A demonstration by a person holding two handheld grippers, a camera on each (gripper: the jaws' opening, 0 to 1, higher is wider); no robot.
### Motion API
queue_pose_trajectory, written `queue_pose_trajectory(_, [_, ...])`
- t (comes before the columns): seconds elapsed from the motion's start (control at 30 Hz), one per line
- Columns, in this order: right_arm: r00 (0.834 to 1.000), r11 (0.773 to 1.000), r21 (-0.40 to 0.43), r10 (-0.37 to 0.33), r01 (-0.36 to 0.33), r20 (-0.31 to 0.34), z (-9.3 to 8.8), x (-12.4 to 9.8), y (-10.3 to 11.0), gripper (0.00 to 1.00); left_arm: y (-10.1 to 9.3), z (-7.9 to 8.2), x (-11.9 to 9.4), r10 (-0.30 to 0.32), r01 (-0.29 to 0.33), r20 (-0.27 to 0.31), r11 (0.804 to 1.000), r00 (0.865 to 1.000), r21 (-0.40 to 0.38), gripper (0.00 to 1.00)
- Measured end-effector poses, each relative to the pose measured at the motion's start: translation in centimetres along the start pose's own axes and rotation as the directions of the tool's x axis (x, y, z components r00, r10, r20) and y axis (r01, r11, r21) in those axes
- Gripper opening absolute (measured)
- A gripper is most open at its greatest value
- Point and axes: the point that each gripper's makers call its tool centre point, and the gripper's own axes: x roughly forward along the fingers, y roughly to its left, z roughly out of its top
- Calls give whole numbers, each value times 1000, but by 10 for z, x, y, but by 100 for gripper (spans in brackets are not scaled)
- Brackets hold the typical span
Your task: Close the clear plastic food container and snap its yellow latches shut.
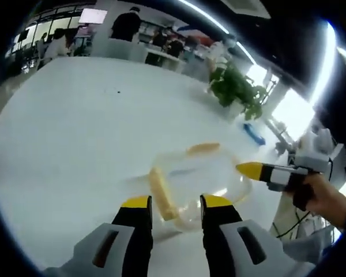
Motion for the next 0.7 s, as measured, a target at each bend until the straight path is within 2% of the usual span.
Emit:
queue_pose_trajectory(0.07, [999,999,34,19,-19,-27,-1,3,0,26,-1,-1,2,4,-4,-5,1000,1000,6,29])
queue_pose_trajectory(0.33, [996,996,62,62,-58,-65,0,7,1,29,0,-1,7,-4,4,-12,1000,1000,-6,33])
queue_pose_trajectory(0.47, [992,996,40,78,-75,-97,-1,8,2,28,-2,-1,7,4,-4,-6,1000,1000,5,33])
queue_pose_trajectory(0.53, [981,992,6,126,-126,-146,-5,7,6,28,-3,-2,7,14,-13,-16,998,1000,62,33])
queue_pose_trajectory(0.57, [977,992,-12,121,-125,-174,-5,6,6,28,-5,-2,8,13,-12,-22,998,1000,61,32])
queue_pose_trajectory(0.7, [974,992,-2,123,-126,-191,-4,8,5,27,-3,-2,9,-5,7,-46,999,999,37,31])
